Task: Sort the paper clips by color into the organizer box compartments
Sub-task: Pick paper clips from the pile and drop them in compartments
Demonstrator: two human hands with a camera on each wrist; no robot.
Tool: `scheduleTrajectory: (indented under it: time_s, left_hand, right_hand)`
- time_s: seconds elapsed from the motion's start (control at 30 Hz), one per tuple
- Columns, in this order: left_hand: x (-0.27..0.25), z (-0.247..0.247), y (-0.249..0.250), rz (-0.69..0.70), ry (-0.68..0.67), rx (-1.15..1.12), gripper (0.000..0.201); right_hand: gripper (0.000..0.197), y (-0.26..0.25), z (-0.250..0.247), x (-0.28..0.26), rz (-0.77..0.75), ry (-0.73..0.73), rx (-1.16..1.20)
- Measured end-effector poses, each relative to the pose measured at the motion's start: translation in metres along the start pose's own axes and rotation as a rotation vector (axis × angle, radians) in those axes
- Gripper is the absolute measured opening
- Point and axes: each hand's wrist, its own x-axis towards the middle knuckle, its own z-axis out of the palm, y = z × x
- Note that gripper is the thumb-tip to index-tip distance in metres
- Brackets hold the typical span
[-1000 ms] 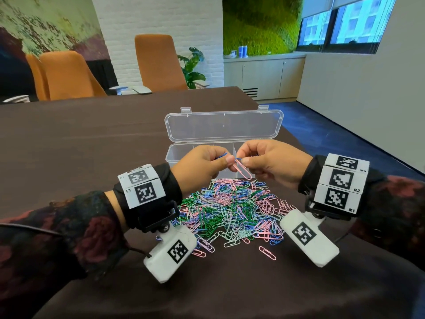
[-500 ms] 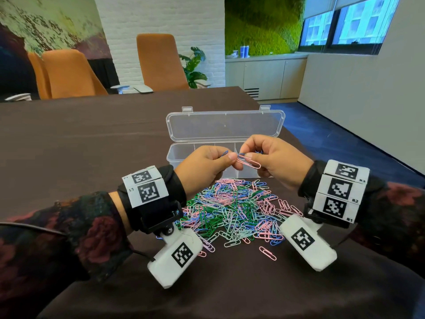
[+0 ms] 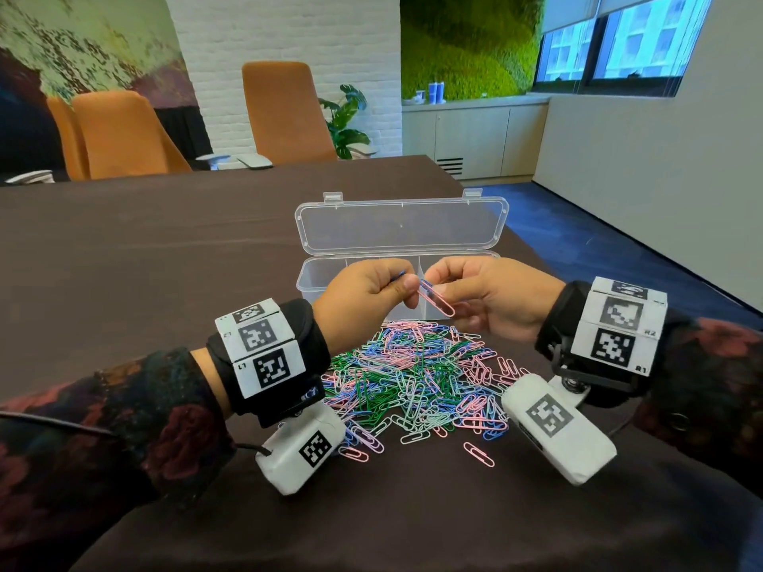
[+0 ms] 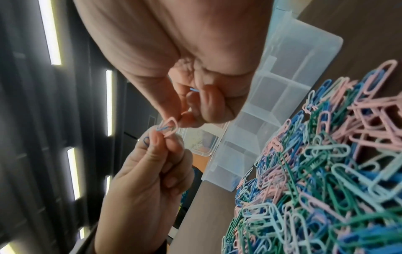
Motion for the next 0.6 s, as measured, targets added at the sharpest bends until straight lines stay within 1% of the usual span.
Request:
scheduleTrajectory:
  time_s: [0.07,0.17,0.27,0.37,0.43,0.53,0.6]
  left_hand:
    - [0.002,-0.002,0.001,0.025,-0.040,-0.022,0.032]
    - [0.005,-0.004,0.002,0.035,-0.082,-0.045,0.032]
    - [0.006,-0.004,-0.002,-0.059,-0.042,-0.122,0.032]
    - [0.006,-0.001,-0.003,-0.170,-0.011,-0.213,0.029]
    - [0.005,0.002,0.002,-0.162,-0.023,-0.173,0.030]
    - [0.005,0.004,0.009,-0.088,-0.023,-0.028,0.026]
    - [0.006,0.005,0.010,-0.064,-0.018,0.029,0.028]
  right_hand:
    - [0.019,-0.001,0.001,-0.001,-0.004,-0.011,-0.031]
    - [0.017,0.000,0.001,0.000,-0.009,-0.008,-0.009]
    - [0.018,0.001,0.002,0.002,-0.048,0.041,0.019]
    - [0.018,0.002,0.003,0.002,-0.118,0.119,-0.044]
    - [0.017,0.002,0.005,0.002,-0.159,0.158,-0.114]
    - [0.018,0.001,0.007,0.001,-0.222,0.202,-0.204]
    - [0.017,-0.001,0.008,0.000,-0.252,0.221,-0.235]
